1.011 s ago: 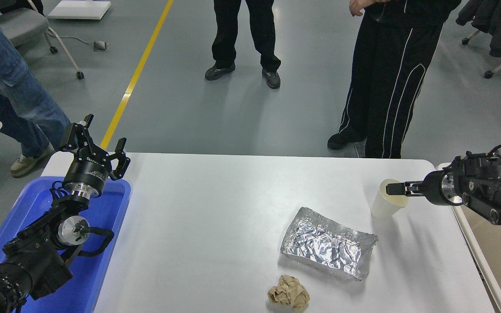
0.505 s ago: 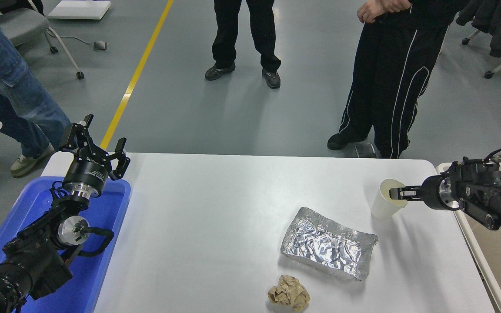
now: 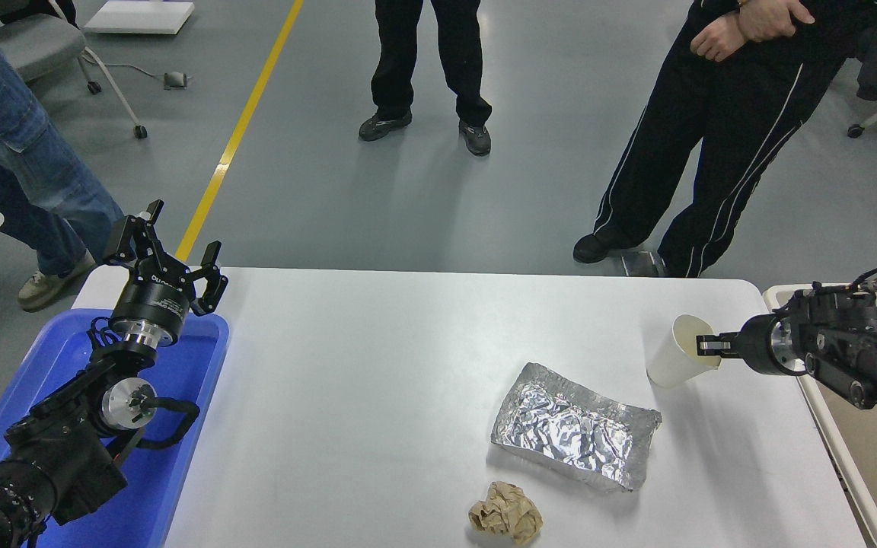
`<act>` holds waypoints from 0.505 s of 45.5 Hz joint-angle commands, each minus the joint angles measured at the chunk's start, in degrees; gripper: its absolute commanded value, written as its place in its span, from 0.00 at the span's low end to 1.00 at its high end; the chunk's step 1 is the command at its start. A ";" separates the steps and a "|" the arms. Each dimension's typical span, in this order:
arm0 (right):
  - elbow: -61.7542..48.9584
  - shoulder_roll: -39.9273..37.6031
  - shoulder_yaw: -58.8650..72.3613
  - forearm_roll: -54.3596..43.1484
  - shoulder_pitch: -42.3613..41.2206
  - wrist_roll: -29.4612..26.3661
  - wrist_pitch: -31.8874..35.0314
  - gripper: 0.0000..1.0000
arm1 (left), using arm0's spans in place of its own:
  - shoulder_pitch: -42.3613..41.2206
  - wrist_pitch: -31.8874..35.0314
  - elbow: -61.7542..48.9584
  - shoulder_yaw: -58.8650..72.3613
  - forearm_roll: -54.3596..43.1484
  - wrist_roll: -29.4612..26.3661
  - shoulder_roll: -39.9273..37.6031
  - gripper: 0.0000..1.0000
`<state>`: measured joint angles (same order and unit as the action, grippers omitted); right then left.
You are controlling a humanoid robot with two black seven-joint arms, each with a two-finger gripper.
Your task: Dispose of the paper cup in the dustbin
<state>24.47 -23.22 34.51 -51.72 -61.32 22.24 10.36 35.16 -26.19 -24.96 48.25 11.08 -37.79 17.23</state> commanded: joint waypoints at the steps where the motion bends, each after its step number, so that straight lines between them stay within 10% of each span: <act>1: 0.22 -0.24 -0.76 0.30 -1.25 0.09 0.01 0.00 | 0.00 0.00 0.00 0.00 -0.01 0.00 0.00 1.00; 23: 9.01 -18.69 -5.58 12.26 -14.61 6.94 11.87 0.00 | 0.00 0.00 0.00 0.00 -0.01 0.00 0.00 1.00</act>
<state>27.67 -31.91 32.66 -43.33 -68.63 26.86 16.00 35.15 -26.19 -24.97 48.25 11.08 -37.80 17.23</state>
